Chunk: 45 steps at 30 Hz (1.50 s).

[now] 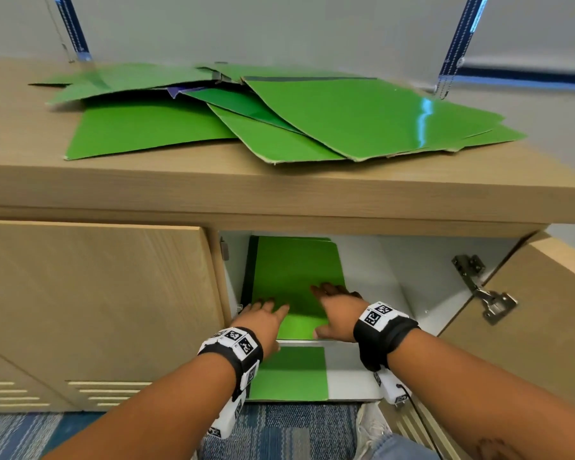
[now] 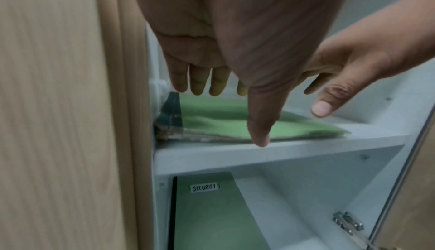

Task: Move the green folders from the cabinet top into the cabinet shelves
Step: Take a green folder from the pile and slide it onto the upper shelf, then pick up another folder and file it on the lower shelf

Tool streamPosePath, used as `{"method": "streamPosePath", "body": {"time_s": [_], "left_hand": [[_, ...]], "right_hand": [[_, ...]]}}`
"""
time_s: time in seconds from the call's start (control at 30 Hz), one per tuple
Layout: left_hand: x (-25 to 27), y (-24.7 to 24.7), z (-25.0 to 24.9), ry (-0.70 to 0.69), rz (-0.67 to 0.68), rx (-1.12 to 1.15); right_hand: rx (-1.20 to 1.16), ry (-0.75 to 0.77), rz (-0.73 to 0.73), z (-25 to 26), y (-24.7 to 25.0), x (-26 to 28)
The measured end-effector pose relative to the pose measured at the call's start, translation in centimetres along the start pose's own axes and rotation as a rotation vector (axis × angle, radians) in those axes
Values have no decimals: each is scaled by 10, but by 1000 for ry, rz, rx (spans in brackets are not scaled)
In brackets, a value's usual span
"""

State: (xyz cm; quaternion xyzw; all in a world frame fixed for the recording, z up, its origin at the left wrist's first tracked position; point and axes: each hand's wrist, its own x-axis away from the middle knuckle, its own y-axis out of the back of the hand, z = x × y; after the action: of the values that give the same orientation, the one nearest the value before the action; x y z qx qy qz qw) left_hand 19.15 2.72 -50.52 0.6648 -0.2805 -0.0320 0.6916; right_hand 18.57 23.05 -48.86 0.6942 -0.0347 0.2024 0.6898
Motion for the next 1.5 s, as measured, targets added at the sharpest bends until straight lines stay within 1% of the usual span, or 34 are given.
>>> {"method": "streamPosePath", "body": {"time_s": [0.13, 0.2, 0.37, 0.5, 0.7, 0.8, 0.87, 0.93, 1.0, 1.07, 1.1, 1.17, 1.2, 1.27, 1.33, 1.4, 1.43, 1.5], "left_hand": [[35, 46, -4, -50, -158, 59], [55, 73, -6, -72, -242, 55], [107, 136, -17, -92, -413, -26], [147, 178, -31, -144, -553, -112], [191, 233, -53, -207, -777, -142], [197, 264, -64, -193, -882, -145], [189, 281, -66, -185, -867, -136], [173, 293, -65, -176, -766, -128], [157, 298, -66, -138, -640, -122], [144, 297, -67, -101, -530, -142], [139, 295, -67, -92, -500, -160], [133, 289, -66, -80, -489, -189], [132, 287, -65, -77, -504, -195], [133, 283, -64, -70, -571, -182], [140, 281, -64, -71, -684, -162], [150, 279, -63, -94, -797, -143], [154, 279, -63, -113, -840, -126], [162, 278, -62, -149, -897, -87]], "right_hand": [[-42, 50, -165, 15, 47, 35], [-50, 57, -223, 22, 72, 56], [-49, 106, -322, 45, 127, 114], [-47, 156, -392, 59, 163, 154], [-80, 240, -498, 67, 207, 184], [-69, 202, -549, 67, 232, 193], [-42, 148, -585, 65, 244, 195], [-29, 122, -608, 62, 253, 194], [-57, 92, -609, 59, 261, 193], [-147, 39, -627, 53, 266, 191], [-219, 1, -648, 49, 267, 189], [-422, -64, -672, 41, 266, 187], [-560, -91, -659, 37, 266, 186], [-842, -162, -578, 30, 265, 188], [-1037, -242, -489, 27, 265, 192], [-1200, -271, -430, 25, 269, 192], [-1293, -259, -427, 26, 271, 192], [-1526, -206, -490, 27, 276, 185]]}}
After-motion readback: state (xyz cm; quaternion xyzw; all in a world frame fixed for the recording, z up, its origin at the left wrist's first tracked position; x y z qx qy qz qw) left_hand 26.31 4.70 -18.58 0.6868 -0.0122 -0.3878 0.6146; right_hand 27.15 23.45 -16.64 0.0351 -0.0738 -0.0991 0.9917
